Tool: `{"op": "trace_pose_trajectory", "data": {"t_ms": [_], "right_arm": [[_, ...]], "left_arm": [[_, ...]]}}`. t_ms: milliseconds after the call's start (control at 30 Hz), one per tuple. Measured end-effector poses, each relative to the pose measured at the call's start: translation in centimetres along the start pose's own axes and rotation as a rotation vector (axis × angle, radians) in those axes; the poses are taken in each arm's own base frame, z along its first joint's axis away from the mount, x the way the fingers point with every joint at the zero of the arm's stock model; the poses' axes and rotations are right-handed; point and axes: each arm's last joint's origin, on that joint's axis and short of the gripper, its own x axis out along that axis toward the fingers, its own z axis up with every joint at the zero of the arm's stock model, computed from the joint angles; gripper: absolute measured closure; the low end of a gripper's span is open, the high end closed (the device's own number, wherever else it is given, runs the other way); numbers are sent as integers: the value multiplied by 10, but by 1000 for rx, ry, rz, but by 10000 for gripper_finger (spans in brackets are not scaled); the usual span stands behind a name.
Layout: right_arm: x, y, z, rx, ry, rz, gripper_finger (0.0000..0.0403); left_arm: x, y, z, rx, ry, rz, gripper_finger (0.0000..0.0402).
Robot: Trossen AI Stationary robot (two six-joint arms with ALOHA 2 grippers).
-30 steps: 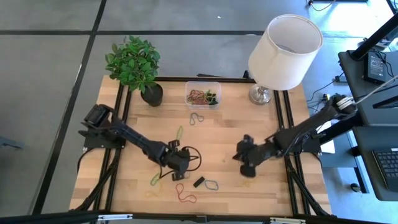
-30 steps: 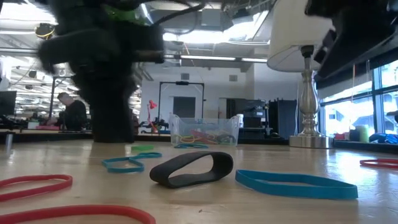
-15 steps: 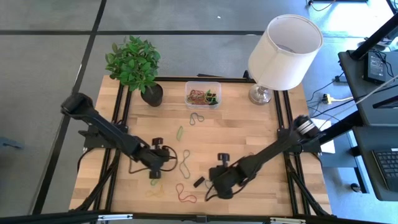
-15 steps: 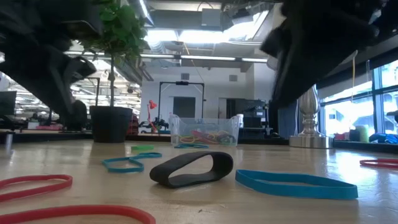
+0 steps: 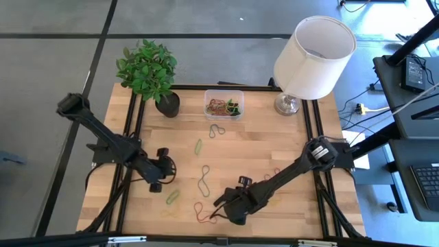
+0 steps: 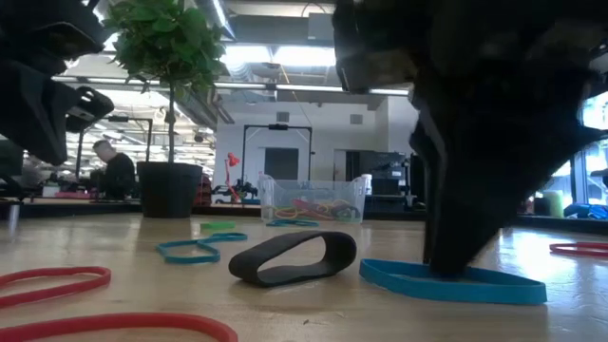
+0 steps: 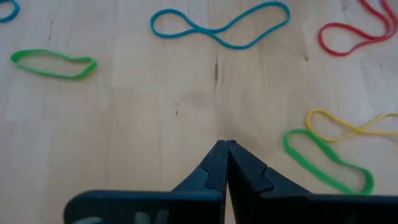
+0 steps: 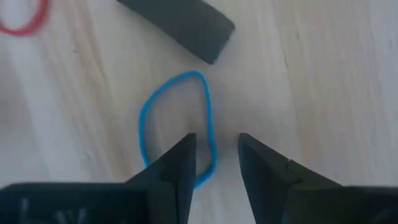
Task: Pick and place rubber bands into bin
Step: Put the blue rubber band into the transparent bin
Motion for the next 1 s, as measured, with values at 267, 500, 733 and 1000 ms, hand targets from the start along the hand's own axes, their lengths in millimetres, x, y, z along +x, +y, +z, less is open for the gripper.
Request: {"op": "trace_pose_trajectory", "data": {"t_ms": [267,500,733,1000], "right_arm": [[5,-4,-5,89,44,-12,361],[-13,-11,-2,160,39,-21,396],[-50,-34,15,136,-47,-59,400],[-78,-105,64,100,-168,-156,401]], "left_arm": [[2,9,-15,56,-100,-48,400],[12,31,-8,57,-222,-82,400],[18,61,0,36,-223,-42,400],[19,85,4,15,-227,37,400]]}}
